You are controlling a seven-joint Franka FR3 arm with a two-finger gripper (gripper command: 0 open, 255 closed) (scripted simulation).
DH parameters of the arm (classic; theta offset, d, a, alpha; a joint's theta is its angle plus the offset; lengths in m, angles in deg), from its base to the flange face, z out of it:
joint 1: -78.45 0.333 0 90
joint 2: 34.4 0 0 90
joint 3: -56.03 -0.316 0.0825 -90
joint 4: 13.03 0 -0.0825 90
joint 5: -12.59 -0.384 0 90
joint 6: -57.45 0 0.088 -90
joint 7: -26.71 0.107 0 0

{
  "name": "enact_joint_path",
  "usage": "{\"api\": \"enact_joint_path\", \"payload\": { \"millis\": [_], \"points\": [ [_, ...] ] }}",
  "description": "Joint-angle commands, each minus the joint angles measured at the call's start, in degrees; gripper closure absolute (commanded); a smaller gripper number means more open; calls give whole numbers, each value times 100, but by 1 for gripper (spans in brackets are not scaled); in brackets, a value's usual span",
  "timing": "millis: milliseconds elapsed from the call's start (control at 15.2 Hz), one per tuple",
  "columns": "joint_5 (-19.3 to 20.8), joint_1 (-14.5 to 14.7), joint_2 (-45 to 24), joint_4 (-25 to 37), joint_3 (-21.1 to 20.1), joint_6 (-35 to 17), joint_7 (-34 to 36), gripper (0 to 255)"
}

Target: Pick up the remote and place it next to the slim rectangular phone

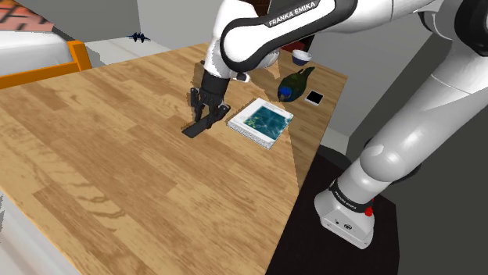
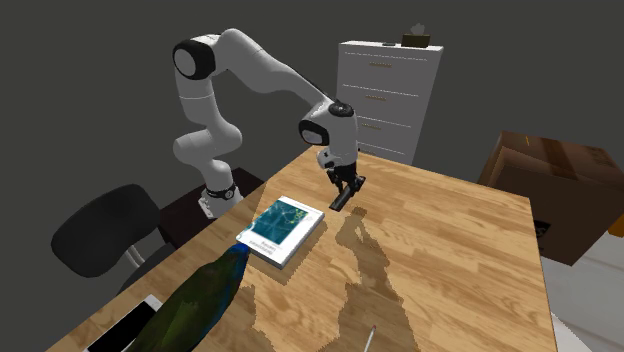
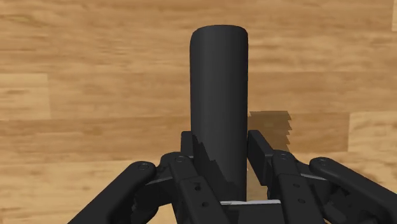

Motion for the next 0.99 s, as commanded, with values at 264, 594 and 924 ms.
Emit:
{"api": "enact_joint_path", "payload": {
  "millis": [264, 594, 924],
  "points": [
    [-107, -27, 292, 210, 24, 474, -12, 255],
    [-617, -259, 1088, -527, 426, 660, -958, 255],
    [-824, -445, 1728, -1123, 939, 899, -1792, 255]
  ]
}}
